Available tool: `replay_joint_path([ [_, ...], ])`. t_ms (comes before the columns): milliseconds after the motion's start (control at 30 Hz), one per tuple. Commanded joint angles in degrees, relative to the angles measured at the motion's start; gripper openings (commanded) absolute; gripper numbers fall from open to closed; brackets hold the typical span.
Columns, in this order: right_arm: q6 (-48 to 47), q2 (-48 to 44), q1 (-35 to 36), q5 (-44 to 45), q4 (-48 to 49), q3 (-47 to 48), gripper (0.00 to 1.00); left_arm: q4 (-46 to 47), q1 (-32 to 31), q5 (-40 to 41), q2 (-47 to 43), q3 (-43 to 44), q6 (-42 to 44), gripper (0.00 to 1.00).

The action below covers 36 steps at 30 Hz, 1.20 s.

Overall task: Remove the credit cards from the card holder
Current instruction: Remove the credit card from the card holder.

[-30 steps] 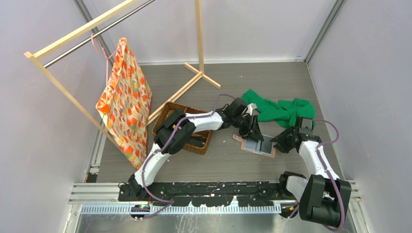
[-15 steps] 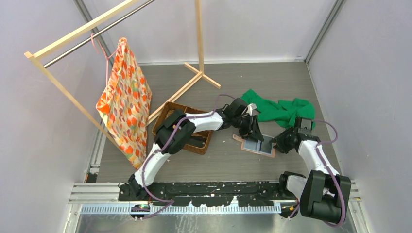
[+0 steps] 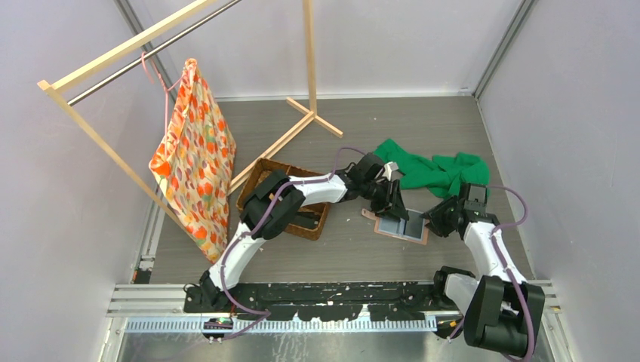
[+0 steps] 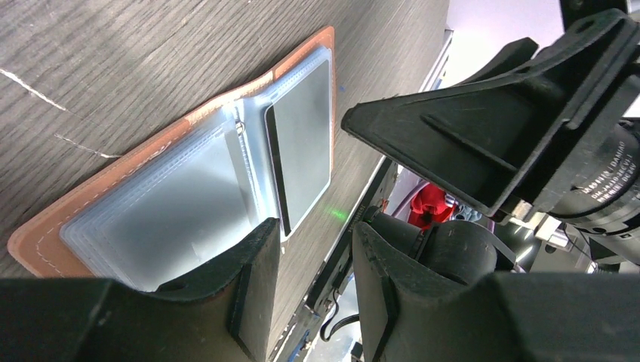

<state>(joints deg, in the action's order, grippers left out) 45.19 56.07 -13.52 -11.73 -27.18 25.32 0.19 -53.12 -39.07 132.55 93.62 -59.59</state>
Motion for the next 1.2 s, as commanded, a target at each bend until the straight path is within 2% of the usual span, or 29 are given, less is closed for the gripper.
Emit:
replay_joint_path([
  [0,-0.2,2.6,-0.2,-1.1,2.4,-0.9,0.4,0.9,0.1,-0.3,0.1,2.0,0.3,0.42],
  [300,-0.3,4.9,-0.2,-3.6,4.6,-1.9,0.39,1.0,0.1,-0.3,0.7,1.9,0.1,0.42],
  [600,0.2,-1.9,-0.2,-1.3,1.1,-0.8,0.4,0.6,0.1,0.0,0.9,1.8,0.4,0.42],
  [967,0.1,3.1,-0.1,-5.0,4.5,-1.5,0.4,0.7,0.1,0.1,1.4,1.9,0.2,0.42],
  [1167,0.3,1.2,-0.2,-4.3,3.6,-1.4,0.4,0.7,0.1,0.0,1.4,1.7,0.2,0.42],
])
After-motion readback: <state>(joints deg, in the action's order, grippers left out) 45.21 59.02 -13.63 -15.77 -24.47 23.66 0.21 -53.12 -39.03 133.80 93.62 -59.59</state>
